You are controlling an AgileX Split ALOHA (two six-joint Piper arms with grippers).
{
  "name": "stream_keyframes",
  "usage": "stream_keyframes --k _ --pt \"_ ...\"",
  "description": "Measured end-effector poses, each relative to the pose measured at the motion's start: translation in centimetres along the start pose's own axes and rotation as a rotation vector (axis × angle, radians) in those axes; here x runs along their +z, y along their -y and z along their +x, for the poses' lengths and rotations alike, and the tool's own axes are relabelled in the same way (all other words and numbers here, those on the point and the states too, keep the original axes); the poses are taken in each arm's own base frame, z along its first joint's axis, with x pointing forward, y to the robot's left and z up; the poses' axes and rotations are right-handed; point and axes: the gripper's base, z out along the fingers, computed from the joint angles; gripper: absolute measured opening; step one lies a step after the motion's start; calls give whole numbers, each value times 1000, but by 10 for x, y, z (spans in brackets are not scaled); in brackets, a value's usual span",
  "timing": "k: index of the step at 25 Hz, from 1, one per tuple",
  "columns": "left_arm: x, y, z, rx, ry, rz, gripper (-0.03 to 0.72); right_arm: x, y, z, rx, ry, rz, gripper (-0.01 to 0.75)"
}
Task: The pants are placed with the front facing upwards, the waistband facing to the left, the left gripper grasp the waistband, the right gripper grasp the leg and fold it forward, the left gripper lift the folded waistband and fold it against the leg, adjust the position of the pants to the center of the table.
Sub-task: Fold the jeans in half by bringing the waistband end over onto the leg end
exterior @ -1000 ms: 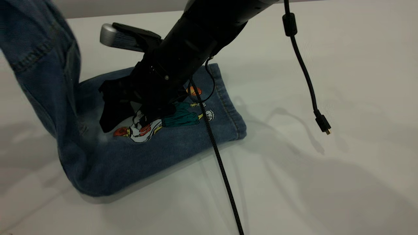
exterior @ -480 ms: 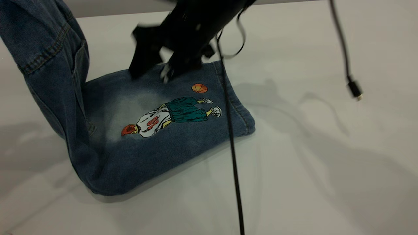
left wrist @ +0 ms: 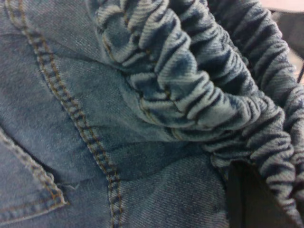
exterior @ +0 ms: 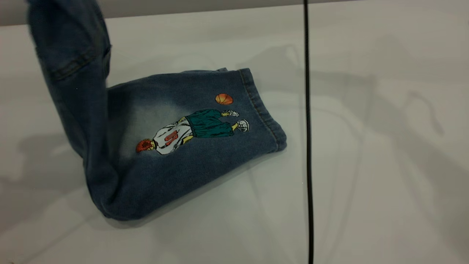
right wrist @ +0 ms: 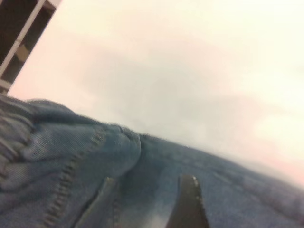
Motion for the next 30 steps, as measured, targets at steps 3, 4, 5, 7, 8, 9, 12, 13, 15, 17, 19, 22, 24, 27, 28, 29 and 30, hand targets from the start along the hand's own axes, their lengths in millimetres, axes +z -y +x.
stream_keyframes --k 3,4,5,7,8,9,12,13,15,17,19,22,24,27,28,29,30 --pt "12 13 7 45 1 -5 141 -18 -1 -11 -9 41 12 476" --pt "16 16 10 58 -6 -9 141 -25 -2 -15 -13 55 15 476" --pt "21 19 14 75 -19 -12 141 -30 -2 -18 -16 68 19 476" --pt "31 23 20 73 -37 -14 141 -42 -6 -25 -27 95 24 476" --pt "37 25 24 74 -58 -11 141 -47 -9 -28 -35 108 25 476" --pt "42 27 28 75 -77 -9 141 -52 -12 -31 -41 118 26 476" --pt "60 27 38 84 -120 -32 141 -66 -21 -38 -61 148 25 476" --pt "66 27 42 90 -131 -34 141 -69 -23 -40 -64 155 25 476" --pt "78 25 48 91 -157 -42 141 -70 -24 -41 -67 156 21 476" --pt "89 20 52 77 -166 -60 141 -70 -25 -40 -67 148 13 476" --pt "99 12 54 64 -170 -80 141 -70 -26 -38 -62 130 -5 476" --pt "116 6 53 44 -181 -58 141 -69 -27 -36 -62 114 -21 476" --pt "128 6 51 67 -196 -29 141 -69 -28 -36 -61 109 -27 476" --pt "147 5 45 96 -213 3 141 -69 -29 -35 -61 103 -33 476" --pt "153 6 43 94 -225 21 141 -69 -29 -35 -61 103 -33 476" --pt "159 6 42 91 -236 34 143 -69 -29 -35 -61 104 -32 476" --pt "163 5 43 84 -251 50 155 -69 -28 -36 -60 105 -30 476"
